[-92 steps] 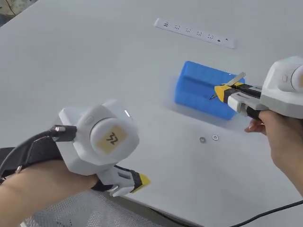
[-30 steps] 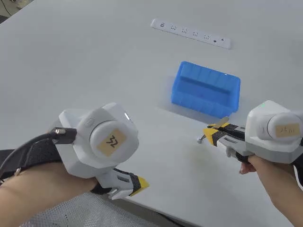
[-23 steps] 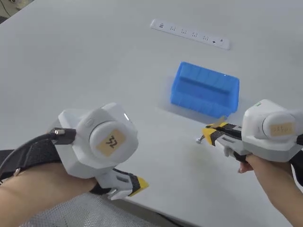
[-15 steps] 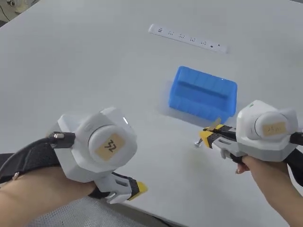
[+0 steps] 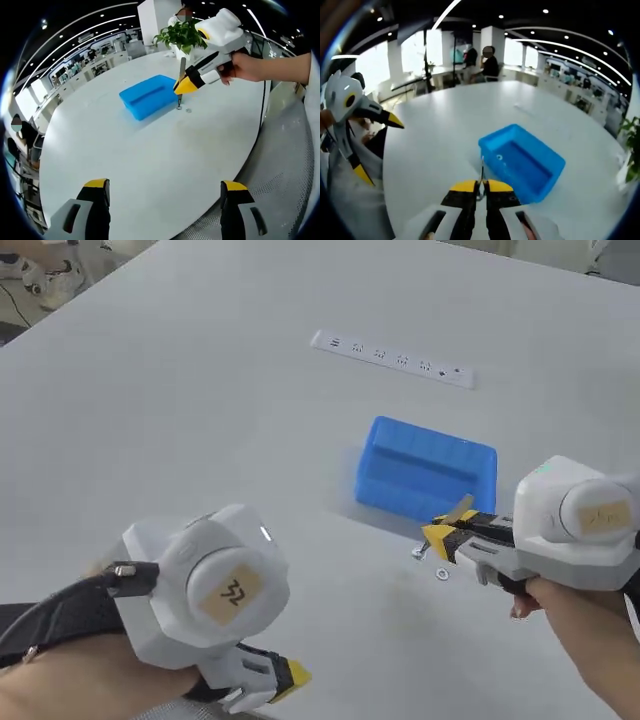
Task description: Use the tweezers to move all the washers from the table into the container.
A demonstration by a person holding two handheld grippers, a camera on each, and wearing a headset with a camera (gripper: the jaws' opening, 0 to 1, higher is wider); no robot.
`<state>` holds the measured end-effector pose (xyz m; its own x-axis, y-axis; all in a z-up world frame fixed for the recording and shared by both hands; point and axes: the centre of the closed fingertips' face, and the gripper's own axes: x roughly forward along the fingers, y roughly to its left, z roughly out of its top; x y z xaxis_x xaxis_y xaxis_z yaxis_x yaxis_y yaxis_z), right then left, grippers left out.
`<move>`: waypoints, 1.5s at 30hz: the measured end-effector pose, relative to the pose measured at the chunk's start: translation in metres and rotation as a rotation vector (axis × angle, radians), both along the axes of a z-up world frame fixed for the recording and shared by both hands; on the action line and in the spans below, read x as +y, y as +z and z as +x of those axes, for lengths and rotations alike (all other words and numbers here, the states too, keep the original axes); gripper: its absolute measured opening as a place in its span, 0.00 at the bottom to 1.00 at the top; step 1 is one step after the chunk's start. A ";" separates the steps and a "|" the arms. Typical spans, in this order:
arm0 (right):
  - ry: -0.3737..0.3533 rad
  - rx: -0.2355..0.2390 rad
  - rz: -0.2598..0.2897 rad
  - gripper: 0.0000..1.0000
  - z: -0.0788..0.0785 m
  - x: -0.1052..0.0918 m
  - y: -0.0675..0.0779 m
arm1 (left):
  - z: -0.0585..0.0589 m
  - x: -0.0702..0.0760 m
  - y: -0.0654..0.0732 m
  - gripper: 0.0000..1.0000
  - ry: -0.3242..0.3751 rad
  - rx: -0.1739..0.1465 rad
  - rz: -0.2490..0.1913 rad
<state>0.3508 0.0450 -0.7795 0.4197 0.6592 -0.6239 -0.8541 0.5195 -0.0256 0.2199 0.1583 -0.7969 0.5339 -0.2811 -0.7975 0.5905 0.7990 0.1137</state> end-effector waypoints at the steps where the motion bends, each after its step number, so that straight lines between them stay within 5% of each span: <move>1: -0.001 -0.010 0.005 0.02 0.004 0.000 0.003 | 0.001 0.000 0.000 0.94 -0.003 -0.003 0.003; 20: -0.085 -0.079 0.033 0.02 0.051 -0.007 0.020 | 0.003 0.003 -0.001 0.94 -0.002 0.005 0.014; 33: -0.118 -0.073 0.025 0.02 0.082 -0.001 0.005 | 0.001 0.006 -0.003 0.93 0.008 0.013 0.025; 45: -0.139 -0.013 -0.002 0.03 0.087 -0.007 -0.019 | 0.000 0.004 -0.004 0.93 0.001 0.018 0.030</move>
<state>0.4382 0.0384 -0.7988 0.5150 0.5931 -0.6188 -0.7734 0.6328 -0.0371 0.2199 0.1618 -0.8014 0.5192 -0.2566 -0.8152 0.5921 0.7958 0.1266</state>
